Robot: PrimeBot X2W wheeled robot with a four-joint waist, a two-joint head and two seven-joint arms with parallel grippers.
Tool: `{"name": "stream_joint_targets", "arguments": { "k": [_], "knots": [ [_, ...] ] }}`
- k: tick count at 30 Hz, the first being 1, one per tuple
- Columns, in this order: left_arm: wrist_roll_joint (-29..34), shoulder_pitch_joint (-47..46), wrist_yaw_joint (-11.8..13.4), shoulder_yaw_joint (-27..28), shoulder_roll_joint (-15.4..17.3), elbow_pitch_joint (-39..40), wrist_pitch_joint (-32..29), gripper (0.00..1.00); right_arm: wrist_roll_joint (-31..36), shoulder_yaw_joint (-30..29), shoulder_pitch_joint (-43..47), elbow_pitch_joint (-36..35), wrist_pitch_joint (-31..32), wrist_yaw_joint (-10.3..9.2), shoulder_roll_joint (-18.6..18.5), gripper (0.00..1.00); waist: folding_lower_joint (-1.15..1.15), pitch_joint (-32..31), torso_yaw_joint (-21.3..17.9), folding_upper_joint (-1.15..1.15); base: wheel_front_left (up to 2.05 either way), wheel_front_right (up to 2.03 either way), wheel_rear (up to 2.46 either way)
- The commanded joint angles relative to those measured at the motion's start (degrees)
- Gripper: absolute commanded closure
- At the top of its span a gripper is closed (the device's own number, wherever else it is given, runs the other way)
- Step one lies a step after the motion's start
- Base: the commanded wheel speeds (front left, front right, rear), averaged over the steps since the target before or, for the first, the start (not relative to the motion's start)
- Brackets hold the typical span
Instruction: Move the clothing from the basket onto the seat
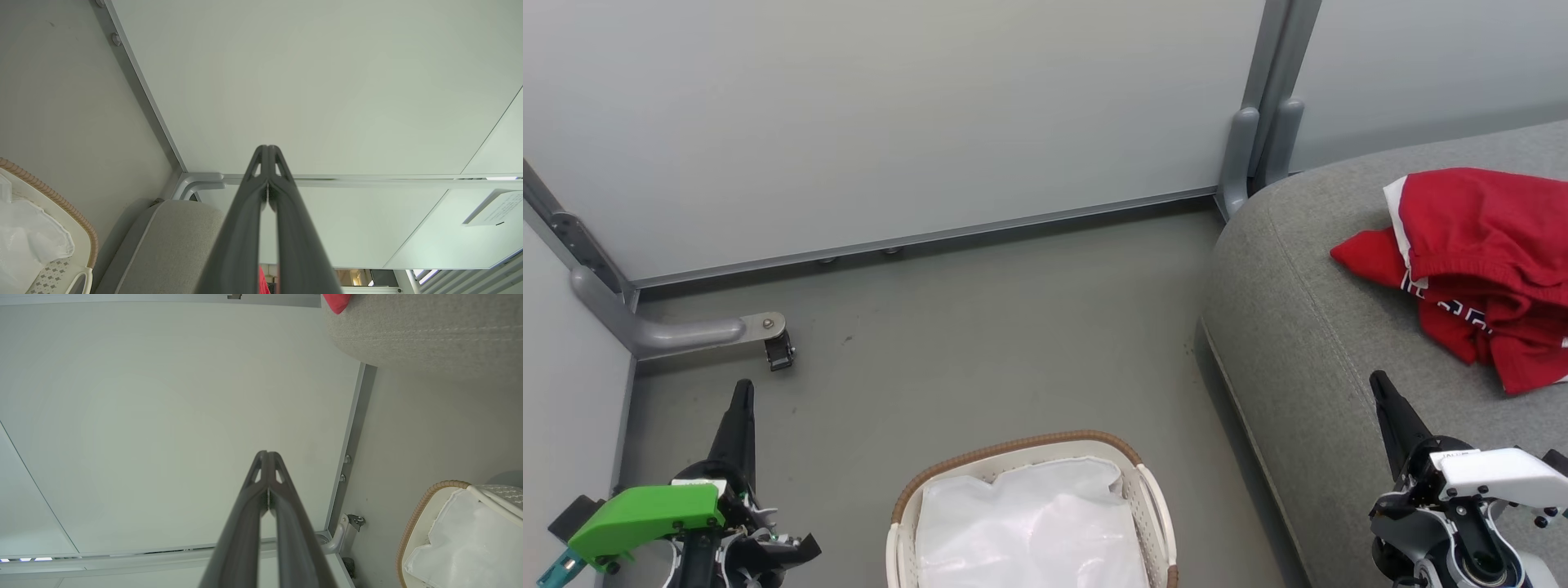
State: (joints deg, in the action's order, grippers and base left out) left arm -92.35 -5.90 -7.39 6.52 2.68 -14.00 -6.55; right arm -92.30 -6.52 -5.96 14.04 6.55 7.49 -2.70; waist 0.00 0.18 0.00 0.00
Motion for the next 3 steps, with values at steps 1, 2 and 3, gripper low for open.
{"name": "stream_joint_targets", "arguments": {
  "k": [1,2,3],
  "knots": [
    [-0.1,-0.7,-0.2,0.1,0.4,0.1,-0.2,1.0,-0.2,-0.1,-0.5,-0.1,0.2,0.0,-0.3,1.0,0.0,0.0,0.0,0.0,0.0,0.0,0.0],
    [-0.2,-0.7,-0.2,0.1,0.4,0.1,-0.2,1.0,-0.2,-0.1,-0.5,-0.1,0.2,0.0,-0.3,1.0,0.0,0.0,0.0,0.0,0.0,0.0,0.0],
    [-0.1,-0.7,-0.2,0.1,0.4,0.1,-0.2,1.0,-0.2,-0.1,-0.5,-0.1,0.2,0.0,-0.3,1.0,0.0,0.0,0.0,0.0,0.0,0.0,0.0]
  ]
}}
